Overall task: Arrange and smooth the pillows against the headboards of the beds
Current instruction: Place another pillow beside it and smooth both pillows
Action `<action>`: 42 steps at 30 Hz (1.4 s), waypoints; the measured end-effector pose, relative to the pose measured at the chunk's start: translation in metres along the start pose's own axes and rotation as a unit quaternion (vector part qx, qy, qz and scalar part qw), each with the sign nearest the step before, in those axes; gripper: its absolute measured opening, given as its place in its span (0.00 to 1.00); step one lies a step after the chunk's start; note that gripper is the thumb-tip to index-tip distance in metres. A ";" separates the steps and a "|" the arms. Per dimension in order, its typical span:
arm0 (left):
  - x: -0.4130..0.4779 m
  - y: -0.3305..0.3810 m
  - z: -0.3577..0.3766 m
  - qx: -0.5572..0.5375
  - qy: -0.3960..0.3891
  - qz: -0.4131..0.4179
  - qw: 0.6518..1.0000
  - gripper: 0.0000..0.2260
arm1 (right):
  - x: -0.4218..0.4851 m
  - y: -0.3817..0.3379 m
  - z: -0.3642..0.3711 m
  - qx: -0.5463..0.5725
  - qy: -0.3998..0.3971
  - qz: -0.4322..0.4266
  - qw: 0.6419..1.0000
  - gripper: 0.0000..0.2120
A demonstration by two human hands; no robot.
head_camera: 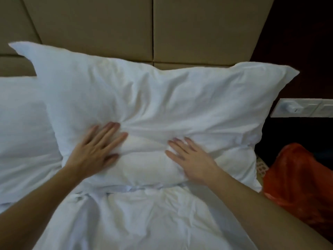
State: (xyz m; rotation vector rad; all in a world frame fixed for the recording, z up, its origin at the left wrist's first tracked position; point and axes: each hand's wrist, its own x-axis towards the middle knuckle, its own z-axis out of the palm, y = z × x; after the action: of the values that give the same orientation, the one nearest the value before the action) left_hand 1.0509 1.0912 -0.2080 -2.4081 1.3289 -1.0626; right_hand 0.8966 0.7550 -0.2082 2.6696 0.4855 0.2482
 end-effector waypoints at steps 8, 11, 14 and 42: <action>-0.044 0.051 0.013 -0.079 0.046 0.144 0.985 0.06 | -0.092 0.006 0.042 0.007 -0.046 -0.032 0.998 0.09; -0.035 0.116 0.025 -0.125 0.010 0.209 0.970 0.07 | -0.088 -0.016 0.055 0.011 -0.075 -0.010 0.997 0.06; -0.027 0.155 0.038 -0.135 -0.054 0.137 0.980 0.05 | -0.073 -0.031 0.068 0.036 -0.074 0.113 0.990 0.14; -0.025 0.121 0.013 -0.170 -0.173 0.168 0.956 0.05 | -0.092 -0.001 0.055 0.203 -0.203 0.082 0.954 0.03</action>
State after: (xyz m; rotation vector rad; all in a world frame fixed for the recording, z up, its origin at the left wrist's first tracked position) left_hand 0.9714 1.0393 -0.2874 -2.3167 1.8101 -0.3257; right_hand 0.8244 0.7016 -0.2667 3.0481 0.1968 -0.3932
